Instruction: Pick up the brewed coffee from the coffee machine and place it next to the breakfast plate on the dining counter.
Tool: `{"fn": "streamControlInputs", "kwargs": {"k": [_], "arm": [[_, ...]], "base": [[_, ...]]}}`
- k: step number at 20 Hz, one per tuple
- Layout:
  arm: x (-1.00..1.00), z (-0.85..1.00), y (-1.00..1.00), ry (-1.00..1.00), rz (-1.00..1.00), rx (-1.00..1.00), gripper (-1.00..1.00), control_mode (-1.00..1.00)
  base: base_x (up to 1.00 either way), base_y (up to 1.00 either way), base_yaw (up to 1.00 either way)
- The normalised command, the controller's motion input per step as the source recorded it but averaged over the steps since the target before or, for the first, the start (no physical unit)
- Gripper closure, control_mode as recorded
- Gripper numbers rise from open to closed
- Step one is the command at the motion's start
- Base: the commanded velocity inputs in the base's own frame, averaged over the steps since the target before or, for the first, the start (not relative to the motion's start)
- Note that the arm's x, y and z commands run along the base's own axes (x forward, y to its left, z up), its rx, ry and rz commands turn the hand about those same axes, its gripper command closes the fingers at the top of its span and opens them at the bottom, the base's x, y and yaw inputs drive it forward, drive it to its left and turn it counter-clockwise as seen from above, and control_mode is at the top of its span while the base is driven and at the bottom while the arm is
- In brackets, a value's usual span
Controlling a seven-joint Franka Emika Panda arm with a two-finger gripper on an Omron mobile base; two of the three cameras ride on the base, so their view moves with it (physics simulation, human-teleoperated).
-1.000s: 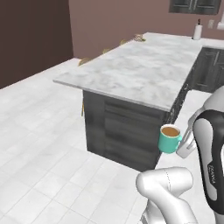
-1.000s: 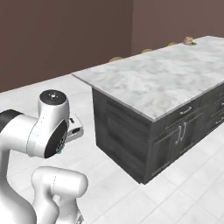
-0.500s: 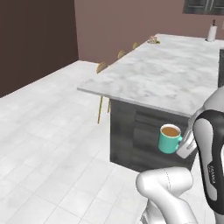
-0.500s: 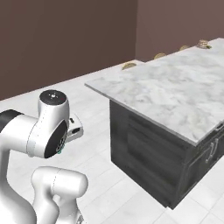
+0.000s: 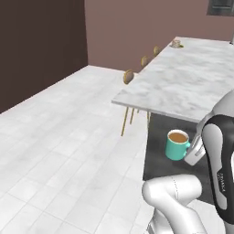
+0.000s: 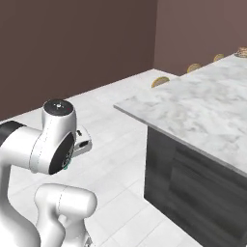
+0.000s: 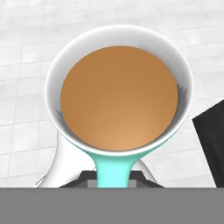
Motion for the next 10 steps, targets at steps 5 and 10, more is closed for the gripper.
{"fn": "streamControlInputs", "kwargs": {"k": [5, 10], "arm": [[0.0, 0.0, 0.0, 0.0, 0.0, 0.0, 1.0, 1.0], [0.0, 0.0, 0.0, 0.0, 0.0, 0.0, 1.0, 1.0]], "base": [[1.0, 0.98, -0.19], [1.0, 0.86, -0.31]]}}
